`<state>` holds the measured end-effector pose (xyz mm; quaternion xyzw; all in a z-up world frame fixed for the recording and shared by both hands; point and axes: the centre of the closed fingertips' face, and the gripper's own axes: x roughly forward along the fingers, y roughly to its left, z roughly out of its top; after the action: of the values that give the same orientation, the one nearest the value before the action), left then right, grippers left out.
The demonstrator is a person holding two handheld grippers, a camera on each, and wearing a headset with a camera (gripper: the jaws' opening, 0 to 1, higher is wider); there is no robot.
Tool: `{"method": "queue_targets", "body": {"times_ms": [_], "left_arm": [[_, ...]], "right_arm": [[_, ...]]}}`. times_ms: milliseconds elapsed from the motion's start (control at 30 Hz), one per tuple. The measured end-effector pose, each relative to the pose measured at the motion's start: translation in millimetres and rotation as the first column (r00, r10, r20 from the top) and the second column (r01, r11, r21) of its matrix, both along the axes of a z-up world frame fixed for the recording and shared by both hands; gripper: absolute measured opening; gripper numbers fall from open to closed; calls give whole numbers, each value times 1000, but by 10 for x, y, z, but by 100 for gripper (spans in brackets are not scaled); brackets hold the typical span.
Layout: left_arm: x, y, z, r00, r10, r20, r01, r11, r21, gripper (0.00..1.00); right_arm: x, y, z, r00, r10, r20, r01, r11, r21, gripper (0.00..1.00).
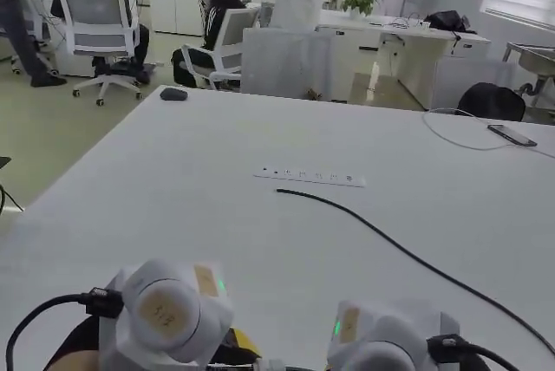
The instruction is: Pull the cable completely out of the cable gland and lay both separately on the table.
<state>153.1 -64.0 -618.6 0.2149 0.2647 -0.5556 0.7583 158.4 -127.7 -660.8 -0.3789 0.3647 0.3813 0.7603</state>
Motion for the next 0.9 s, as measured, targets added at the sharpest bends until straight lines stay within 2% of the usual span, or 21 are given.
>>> {"method": "queue_targets", "body": {"times_ms": [33, 67, 133, 167, 233, 300, 333, 433, 533, 700, 900], "left_arm": [[-2, -2, -3, 1000, -1, -1, 1, 1000, 1, 16], [-4, 5, -17, 1000, -3, 2, 3, 1000, 10, 16], [-9, 10, -28, 1000, -3, -2, 3, 1000, 16, 16], [-9, 9, -27, 1000, -4, -2, 4, 1000, 15, 16], [-16, -3, -17, 1000, -7, -3, 7, 1000, 8, 16], [-22, -4, -22, 1000, -11, -4, 11, 1000, 11, 16], [-26, -6, -26, 1000, -14, -4, 14, 1000, 12, 16], [-32, -13, -24, 1000, -18, -4, 18, 1000, 9, 16], [-28, -18, -23, 1000, -19, -4, 19, 1000, 7, 16], [-15, -13, -22, 1000, -12, -2, 12, 1000, 8, 16], [22, 8, -17, 1000, 4, 3, -4, 1000, 9, 16]], "right_arm": [[-5, 17, 5, 1000, -3, -8, 4, 1000, 20, 5], [-14, 23, 2, 1000, 0, -13, 0, 1000, 18, 5], [-48, 96, 12, 999, 38, -15, -38, 999, 30, 8], [-63, 212, 49, 997, 77, 0, -77, 994, 74, 14], [-75, 328, 122, 992, 125, 35, -128, 986, 107, 21], [-76, 388, 190, 984, 160, 73, -168, 979, 115, 19], [-83, 440, 241, 982, 168, 91, -180, 973, 144, 19], [-99, 482, 298, 978, 181, 107, -197, 965, 171, 17], [-100, 499, 309, 975, 191, 115, -209, 962, 178, 7], [-79, 477, 288, 981, 166, 104, -183, 965, 188, 5], [-9, 259, 161, 994, 84, 62, -91, 990, 109, 4]]}}
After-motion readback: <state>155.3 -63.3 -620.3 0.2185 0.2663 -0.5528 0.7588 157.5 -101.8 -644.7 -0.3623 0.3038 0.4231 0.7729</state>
